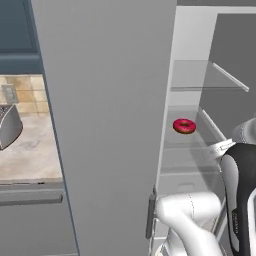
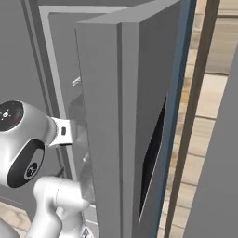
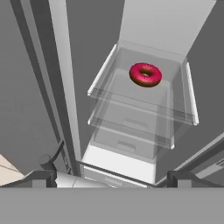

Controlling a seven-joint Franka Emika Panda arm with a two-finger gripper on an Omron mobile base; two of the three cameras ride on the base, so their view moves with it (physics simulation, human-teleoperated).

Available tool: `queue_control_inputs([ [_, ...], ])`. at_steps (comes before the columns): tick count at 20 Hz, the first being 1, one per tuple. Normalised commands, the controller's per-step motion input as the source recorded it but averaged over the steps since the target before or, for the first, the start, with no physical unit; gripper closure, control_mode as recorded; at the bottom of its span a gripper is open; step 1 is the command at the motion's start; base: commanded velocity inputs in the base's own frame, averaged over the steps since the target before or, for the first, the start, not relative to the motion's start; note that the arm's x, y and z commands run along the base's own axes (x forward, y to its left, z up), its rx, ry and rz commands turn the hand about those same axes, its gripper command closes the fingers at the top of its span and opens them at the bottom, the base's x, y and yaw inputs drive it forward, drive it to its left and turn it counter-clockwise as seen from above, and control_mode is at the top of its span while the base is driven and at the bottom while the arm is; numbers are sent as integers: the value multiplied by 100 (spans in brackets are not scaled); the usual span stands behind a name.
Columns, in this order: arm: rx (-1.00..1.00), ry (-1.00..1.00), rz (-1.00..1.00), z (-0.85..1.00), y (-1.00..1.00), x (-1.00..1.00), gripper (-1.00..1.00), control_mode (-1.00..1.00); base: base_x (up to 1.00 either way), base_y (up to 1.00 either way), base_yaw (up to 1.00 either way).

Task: Take the cake and donut from the fridge and place them on the empty tray on the dining counter.

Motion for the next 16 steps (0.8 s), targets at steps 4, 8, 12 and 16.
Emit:
queue_control_inputs([
  [4, 0, 0, 0, 0, 0, 0, -100, 100, 2, -30, 9],
  [8, 0, 0, 0, 0, 0, 0, -100, 100, 0, -38, 6],
  [12, 0, 0, 0, 0, 0, 0, -100, 100, 0, -34, 3],
  [16, 0, 0, 0, 0, 0, 0, -100, 100, 33, 0, 0],
])
